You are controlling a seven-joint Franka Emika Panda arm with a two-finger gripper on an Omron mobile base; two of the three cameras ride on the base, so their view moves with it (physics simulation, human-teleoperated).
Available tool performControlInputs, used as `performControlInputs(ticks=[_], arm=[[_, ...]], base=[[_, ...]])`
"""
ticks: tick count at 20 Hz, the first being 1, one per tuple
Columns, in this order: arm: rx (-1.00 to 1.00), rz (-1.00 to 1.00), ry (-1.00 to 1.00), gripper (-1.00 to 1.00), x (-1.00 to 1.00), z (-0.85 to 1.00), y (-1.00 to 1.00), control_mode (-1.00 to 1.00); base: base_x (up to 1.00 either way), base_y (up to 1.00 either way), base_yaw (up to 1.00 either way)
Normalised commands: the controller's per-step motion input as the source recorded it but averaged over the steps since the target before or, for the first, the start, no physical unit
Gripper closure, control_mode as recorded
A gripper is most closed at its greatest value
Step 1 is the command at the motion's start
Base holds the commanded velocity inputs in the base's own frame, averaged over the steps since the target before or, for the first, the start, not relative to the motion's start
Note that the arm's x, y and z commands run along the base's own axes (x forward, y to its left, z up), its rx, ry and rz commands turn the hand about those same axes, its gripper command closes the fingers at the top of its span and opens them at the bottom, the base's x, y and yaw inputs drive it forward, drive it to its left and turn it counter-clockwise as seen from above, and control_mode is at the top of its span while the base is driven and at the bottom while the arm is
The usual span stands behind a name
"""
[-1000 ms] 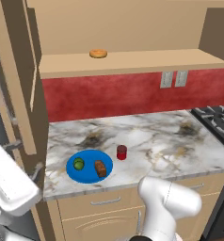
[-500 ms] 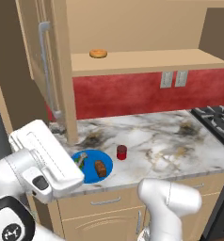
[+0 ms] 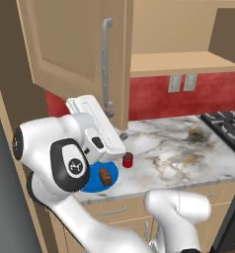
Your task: Pick the avocado and bread from the counter and place them on the plate. Then pick the jam from the cabinet and place it next to the plate. Lastly close the cabinet door.
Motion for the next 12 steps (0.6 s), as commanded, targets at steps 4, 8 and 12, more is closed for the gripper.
performControlInputs(ticks=[4,8,12], arm=[[0.20,0.00,0.05,-1.00,1.00,0.00,-0.78,-1.00],[0.16,0.00,0.02,-1.00,1.00,0.00,-0.73,-1.00],[0.08,0.00,0.00,-1.00,1.00,-0.12,-0.71,-1.00]], base=[[0.00,0.00,0.00],[0.00,0.00,0.00],[0.00,0.00,0.00]])
